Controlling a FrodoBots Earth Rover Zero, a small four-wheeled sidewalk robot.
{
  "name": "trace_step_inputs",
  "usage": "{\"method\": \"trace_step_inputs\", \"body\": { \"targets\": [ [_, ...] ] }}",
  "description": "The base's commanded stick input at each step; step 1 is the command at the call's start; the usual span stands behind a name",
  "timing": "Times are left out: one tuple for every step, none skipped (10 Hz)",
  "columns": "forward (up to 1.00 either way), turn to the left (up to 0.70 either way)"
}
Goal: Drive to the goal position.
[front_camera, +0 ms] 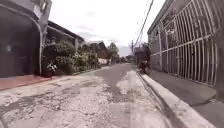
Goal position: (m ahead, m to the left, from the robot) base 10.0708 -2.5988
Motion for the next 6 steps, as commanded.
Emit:
{"method": "trace_step_inputs", "body": {
  "targets": [
    [0.70, 0.00],
    [0.70, 0.00],
    [0.70, 0.00],
    [0.70, 0.00],
    [0.70, 0.00],
    [0.70, 0.00]
  ]
}}
